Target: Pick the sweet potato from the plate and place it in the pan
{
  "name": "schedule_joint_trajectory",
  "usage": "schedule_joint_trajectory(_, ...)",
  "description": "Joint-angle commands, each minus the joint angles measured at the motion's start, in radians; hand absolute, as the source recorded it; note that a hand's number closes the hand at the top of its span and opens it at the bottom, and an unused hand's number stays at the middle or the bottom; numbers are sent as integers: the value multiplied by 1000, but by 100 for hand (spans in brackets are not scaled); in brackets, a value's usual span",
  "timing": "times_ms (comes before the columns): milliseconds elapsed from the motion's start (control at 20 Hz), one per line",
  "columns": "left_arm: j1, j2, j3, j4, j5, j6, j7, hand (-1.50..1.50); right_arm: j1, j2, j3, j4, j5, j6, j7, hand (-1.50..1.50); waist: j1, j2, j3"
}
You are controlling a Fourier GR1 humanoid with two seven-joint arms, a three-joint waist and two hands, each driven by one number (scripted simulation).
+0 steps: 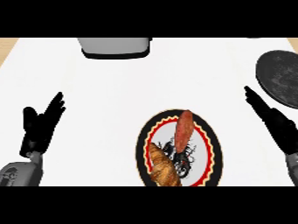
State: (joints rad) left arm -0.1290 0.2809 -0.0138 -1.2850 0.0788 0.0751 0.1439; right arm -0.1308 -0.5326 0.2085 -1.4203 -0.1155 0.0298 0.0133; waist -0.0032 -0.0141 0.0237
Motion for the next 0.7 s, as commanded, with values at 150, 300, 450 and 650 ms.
schedule_joint_trajectory(150, -70, -9, 38, -115, 31, 28, -3, 0, -117, 171, -111, -130, -248, 58, -183, 150, 21, 1, -19)
schedule_joint_trajectory(300, -80, -42, 57, -203, 97, 20, 23, 0, -139, 127, -128, -51, -87, -30, -227, 150, 19, 11, -23)
schedule_joint_trajectory(450, -65, -39, 76, -204, 108, 25, 16, 0, 73, 146, -192, -130, -44, -91, -499, 150, -15, 8, -22)
schedule_joint_trajectory(650, -48, -44, 76, -248, 107, 29, 40, 0, 259, 115, -210, -117, -2, -59, -624, -150, -9, 12, -23)
